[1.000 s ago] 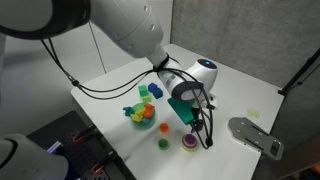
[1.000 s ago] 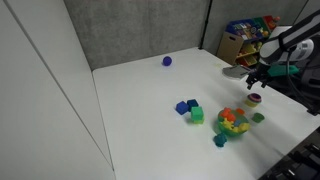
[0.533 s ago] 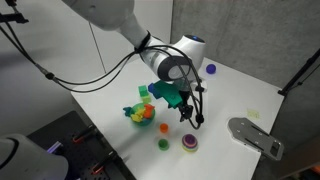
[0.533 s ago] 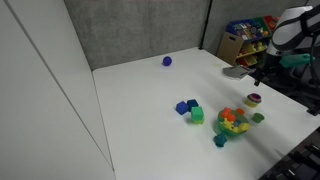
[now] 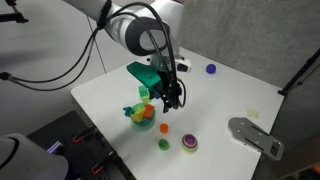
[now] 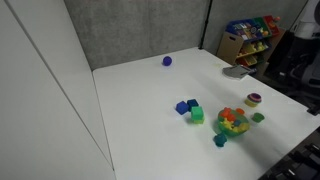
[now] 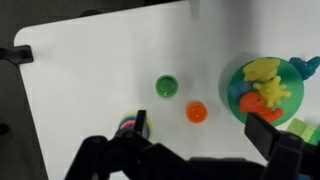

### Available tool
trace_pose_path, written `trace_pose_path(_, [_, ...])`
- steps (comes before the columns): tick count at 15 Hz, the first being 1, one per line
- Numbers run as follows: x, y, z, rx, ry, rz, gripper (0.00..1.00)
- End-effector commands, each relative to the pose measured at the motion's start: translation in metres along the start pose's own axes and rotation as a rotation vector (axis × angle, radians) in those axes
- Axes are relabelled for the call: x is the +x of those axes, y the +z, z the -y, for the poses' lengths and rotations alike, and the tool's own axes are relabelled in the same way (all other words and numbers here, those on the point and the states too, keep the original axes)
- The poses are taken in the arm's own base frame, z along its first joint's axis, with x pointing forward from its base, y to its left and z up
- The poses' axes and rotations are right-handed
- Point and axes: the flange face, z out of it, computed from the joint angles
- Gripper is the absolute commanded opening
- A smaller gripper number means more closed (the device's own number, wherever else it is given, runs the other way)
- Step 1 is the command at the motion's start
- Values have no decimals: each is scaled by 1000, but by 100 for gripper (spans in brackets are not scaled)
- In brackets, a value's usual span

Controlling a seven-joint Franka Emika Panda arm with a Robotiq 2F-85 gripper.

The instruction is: Put the small purple bowl in the small yellow bowl

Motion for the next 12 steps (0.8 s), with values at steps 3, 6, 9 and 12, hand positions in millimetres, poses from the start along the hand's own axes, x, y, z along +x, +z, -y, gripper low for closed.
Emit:
trace_pose_path(3, [-60, -64, 11, 32, -45, -77, 100])
trace_pose_path(6, [-76, -86, 15, 29, -47, -104, 100])
trace_pose_path(9, [-82, -87, 14, 18, -36, -98, 100])
trace_pose_path(12, [-77, -86, 13, 17, -38, -101, 100])
